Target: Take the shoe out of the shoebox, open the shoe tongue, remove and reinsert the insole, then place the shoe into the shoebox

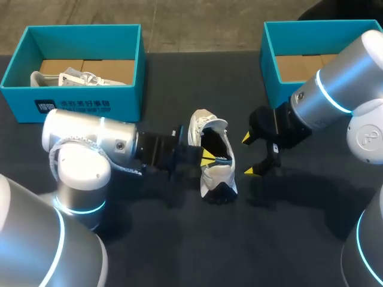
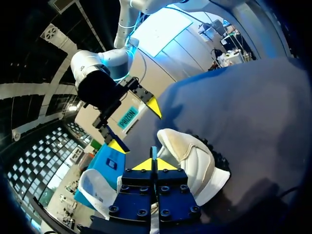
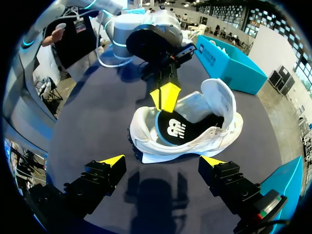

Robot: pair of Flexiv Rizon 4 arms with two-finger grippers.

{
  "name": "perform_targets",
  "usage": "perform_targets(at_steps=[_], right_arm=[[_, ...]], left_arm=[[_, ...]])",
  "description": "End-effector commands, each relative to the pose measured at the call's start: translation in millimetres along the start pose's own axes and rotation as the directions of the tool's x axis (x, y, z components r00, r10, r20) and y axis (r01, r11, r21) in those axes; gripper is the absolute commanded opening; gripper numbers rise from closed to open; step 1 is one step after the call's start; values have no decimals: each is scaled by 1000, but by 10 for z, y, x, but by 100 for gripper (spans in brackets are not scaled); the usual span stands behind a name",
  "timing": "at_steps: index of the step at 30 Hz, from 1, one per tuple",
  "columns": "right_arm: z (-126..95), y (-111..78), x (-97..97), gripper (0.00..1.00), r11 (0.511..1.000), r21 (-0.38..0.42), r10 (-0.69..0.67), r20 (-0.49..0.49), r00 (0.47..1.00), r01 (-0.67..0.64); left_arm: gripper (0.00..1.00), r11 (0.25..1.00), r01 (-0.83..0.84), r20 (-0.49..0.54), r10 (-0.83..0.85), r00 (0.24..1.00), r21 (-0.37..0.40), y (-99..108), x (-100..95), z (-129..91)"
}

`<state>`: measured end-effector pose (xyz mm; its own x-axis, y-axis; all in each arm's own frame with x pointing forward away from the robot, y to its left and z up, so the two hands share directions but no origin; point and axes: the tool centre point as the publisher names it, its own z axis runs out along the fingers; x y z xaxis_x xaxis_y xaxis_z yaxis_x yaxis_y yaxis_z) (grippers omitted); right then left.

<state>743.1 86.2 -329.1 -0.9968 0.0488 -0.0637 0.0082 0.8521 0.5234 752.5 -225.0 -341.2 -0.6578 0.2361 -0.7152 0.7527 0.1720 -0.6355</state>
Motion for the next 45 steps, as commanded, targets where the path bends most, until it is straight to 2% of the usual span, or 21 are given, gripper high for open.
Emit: perform_targets(at_steps=[1,10,11,13,15,20,24,26,30,34,35,36,37,45], right_arm=[[15,8,6,100,1000,3,1,3,1000,-1],[15,8,6,100,1000,3,1,3,1000,-1],[15,8,6,100,1000,3,1,3,1000,-1],[15,8,6,100,1000,3,1,3,1000,-1],[15,8,6,100,1000,3,1,3,1000,-1],[15,8,6,100,1000,3,1,3,1000,-1],[15,8,6,100,1000,3,1,3,1000,-1],[15,8,6,100,1000,3,1,3,1000,-1],[15,8,6,100,1000,3,1,3,1000,-1],[15,8,6,100,1000,3,1,3,1000,-1],[15,8,6,100,1000,3,1,3,1000,-1],[15,8,6,100,1000,3,1,3,1000,-1],[15,8,6,100,1000,3,1,3,1000,-1],[15,8,6,100,1000,3,1,3,1000,-1]], left_arm=[[0,1000,5,-33,-5,999,-7,78,-37,44],[0,1000,17,-31,-17,999,-27,94,21,-32],[11,1000,13,-25,-14,1000,-26,74,10,-40],[75,1000,4,-14,-4,1000,-27,39,-29,-61],[87,1000,-8,3,8,1000,-20,-21,-96,-92],[91,999,-36,-5,36,999,-16,-127,-220,-148],[87,998,-54,-16,54,998,-21,-170,-291,-205],[82,998,-59,-28,58,998,-22,-178,-311,-224],[55,997,-75,-56,73,996,-28,-185,-372,-271],[37,996,-88,-85,86,993,-26,-198,-422,-317],[20,995,-95,-90,93,992,-23,-206,-428,-326],[7,995,-101,-97,98,990,-22,-213,-434,-334],[0,995,-102,-107,99,989,-21,-221,-439,-340],[0,995,-99,-215,99,972,7,-222,-425,-348]])
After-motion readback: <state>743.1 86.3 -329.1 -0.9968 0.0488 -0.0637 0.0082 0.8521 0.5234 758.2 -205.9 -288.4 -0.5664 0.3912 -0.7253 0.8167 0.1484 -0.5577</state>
